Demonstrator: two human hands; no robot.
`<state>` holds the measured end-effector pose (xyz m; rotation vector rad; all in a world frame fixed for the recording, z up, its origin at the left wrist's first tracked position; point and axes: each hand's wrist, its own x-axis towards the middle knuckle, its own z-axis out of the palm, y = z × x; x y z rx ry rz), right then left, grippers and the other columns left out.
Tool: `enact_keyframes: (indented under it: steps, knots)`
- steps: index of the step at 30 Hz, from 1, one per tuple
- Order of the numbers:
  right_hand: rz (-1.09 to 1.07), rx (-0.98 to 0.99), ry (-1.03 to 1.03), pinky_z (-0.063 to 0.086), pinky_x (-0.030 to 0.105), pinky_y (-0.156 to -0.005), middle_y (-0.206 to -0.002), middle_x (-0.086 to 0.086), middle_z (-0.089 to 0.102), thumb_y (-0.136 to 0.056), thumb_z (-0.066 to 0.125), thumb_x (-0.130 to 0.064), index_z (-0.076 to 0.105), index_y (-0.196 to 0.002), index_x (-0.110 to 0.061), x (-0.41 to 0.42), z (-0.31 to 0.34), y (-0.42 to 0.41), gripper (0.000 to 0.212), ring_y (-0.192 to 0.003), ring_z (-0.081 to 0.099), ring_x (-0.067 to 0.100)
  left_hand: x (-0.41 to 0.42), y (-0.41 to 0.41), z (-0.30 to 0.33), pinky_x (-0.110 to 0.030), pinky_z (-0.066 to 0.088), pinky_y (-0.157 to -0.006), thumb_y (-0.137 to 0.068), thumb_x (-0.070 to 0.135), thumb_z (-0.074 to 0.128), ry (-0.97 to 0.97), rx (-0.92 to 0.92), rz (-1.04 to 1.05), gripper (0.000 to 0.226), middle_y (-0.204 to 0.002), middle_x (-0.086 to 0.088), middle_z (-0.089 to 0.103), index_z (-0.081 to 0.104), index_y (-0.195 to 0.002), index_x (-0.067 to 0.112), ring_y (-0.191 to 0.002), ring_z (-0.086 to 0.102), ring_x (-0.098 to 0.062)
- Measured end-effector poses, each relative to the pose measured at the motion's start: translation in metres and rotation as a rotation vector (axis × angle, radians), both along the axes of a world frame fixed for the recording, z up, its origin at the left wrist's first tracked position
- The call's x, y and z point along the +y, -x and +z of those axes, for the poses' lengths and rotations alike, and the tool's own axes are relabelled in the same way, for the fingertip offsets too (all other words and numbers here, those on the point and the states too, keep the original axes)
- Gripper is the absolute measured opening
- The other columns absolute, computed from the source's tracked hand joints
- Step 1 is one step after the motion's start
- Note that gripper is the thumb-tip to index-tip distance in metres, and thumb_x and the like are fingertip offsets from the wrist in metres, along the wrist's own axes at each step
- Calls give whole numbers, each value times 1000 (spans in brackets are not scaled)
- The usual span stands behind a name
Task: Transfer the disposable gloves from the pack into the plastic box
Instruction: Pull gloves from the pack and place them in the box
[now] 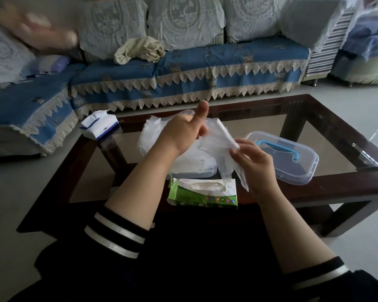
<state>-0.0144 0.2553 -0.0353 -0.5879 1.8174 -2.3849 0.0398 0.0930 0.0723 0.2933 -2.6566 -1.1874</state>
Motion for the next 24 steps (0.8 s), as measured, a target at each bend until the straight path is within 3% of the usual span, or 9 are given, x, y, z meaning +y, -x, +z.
enact_keyframes:
  steps: [3,5,7,9,11,16,18,20,24]
  knots:
    - [-177,268,-257,47,13,-84,-105,-8,63,-83,69,-11,70,-92,-21,-3,-5,0,14,-98,58,-4,13,13,4,-32,48,-72,-67,83,28,118,-50,-34,92,-72,6,69,64,-72,-1,-72,65,-15]
    - [-267,350,-326,48,22,-86,-105,-13,61,-83,69,-18,71,-93,-22,-4,-7,0,11,-101,55,2,16,22,0,-30,47,-65,-78,74,49,184,-58,-6,67,-63,13,64,56,-67,8,-63,59,-12]
    - [-381,488,-390,50,36,-84,-107,-7,62,-84,69,-22,74,-96,-19,-6,-11,2,13,-102,53,14,15,27,-3,-27,42,-71,-85,67,53,269,-86,30,56,-93,9,69,65,-93,13,-81,61,-9]
    - [-482,623,-442,49,42,-80,-107,0,64,-85,67,-26,75,-97,-18,-7,-16,4,16,-99,53,19,11,29,-3,-30,42,-84,-87,67,50,340,-127,79,65,-131,1,59,55,-128,18,-115,57,-18]
    - [-566,672,-471,45,40,-80,-107,2,65,-86,64,-28,75,-98,-19,-7,-18,5,18,-98,53,20,9,29,-4,-31,40,-90,-88,62,54,323,-131,79,66,-141,-1,51,45,-138,20,-125,51,-20]
    - [-664,674,-510,39,37,-87,-109,3,65,-86,64,-28,73,-104,-20,-9,-18,5,22,-100,54,21,10,28,-11,-23,44,-80,-90,26,68,-42,-16,-75,41,-90,1,72,51,-128,25,-93,64,-5]
    - [-667,643,-520,38,38,-93,-117,5,61,-85,65,-35,63,-120,-20,-9,-18,5,38,-108,51,21,13,32,-12,-20,45,-78,-93,20,64,33,93,-104,33,-85,4,72,54,-123,25,-87,62,0]
    - [-665,607,-527,34,37,-101,-126,7,54,-84,65,-46,48,-134,-22,-8,-18,5,58,-117,46,21,15,38,-12,-25,49,-78,-95,16,60,137,222,-130,23,-84,5,69,54,-117,21,-84,64,-7]
    - [-643,538,-505,36,52,-106,-134,8,47,-80,60,-60,33,-140,-23,-6,-17,4,75,-125,41,22,9,46,-9,-17,52,-65,-100,7,47,227,386,-197,10,-81,11,57,52,-102,15,-72,60,4]
